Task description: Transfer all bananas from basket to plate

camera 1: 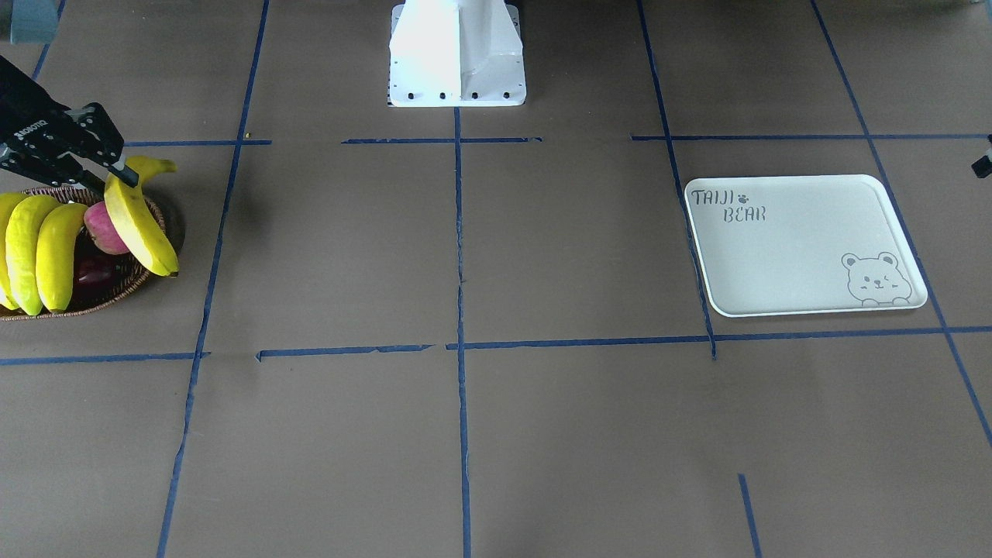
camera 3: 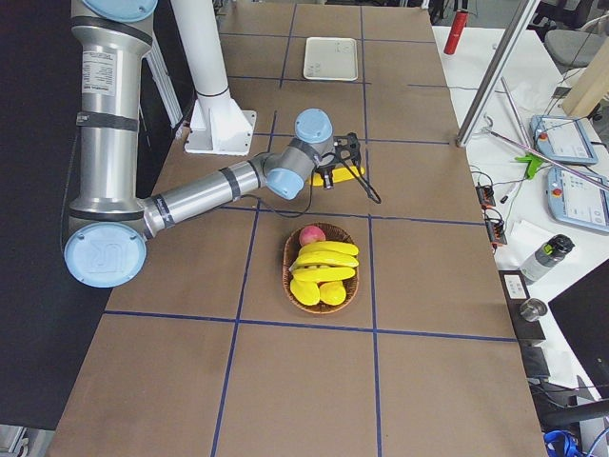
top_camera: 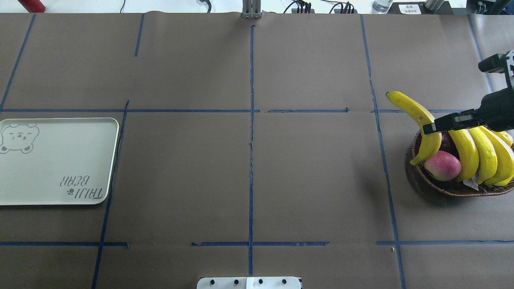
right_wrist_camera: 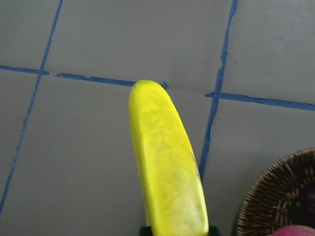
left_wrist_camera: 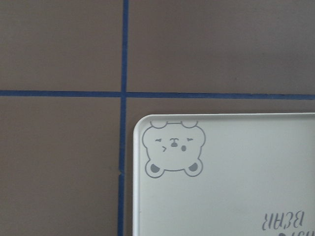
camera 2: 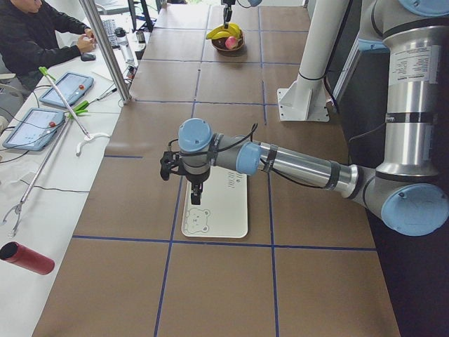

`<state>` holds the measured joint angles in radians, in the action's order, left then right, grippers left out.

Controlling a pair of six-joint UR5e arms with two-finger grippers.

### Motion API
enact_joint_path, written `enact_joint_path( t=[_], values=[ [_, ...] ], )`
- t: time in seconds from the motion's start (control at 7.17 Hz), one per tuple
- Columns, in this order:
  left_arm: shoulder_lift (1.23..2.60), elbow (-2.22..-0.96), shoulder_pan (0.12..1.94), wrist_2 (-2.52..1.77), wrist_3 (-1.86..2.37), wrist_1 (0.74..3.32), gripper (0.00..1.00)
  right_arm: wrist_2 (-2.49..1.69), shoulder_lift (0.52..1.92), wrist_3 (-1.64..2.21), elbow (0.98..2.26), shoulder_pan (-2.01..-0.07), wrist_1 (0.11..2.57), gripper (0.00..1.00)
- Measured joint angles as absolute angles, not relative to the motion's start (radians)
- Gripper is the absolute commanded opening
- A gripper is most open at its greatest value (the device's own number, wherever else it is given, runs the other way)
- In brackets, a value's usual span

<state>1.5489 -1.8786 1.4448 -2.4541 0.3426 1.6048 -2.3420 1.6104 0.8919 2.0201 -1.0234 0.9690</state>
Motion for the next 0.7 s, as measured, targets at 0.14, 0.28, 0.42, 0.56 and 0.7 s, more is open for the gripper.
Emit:
enact_joint_path(
  t=[0.14,0.28,0.42,0.56,0.7],
  values=[
    [1.594,-1.885,1.393,-2.456,0.494,1.663,0.99,-2.327,1.539,1.005,2.021,-0.989,0.968,0.01],
    [1.634,-1.886,1.345,-2.457,0.654,1.74,0.99,-2.287,1.47,1.114,2.022,-0.941,0.968,0.01],
    [1.674,-1.886,1.291,-2.457,0.843,1.843,0.99,-2.221,1.409,1.205,2.024,-0.877,0.967,0.01],
    [1.704,-1.885,1.239,-2.457,1.052,1.975,0.98,-2.133,1.356,1.276,2.025,-0.802,0.967,0.0],
    [1.738,-1.879,1.181,-2.456,1.265,2.116,0.96,-2.039,1.314,1.325,2.027,-0.727,0.967,0.01]
  ],
)
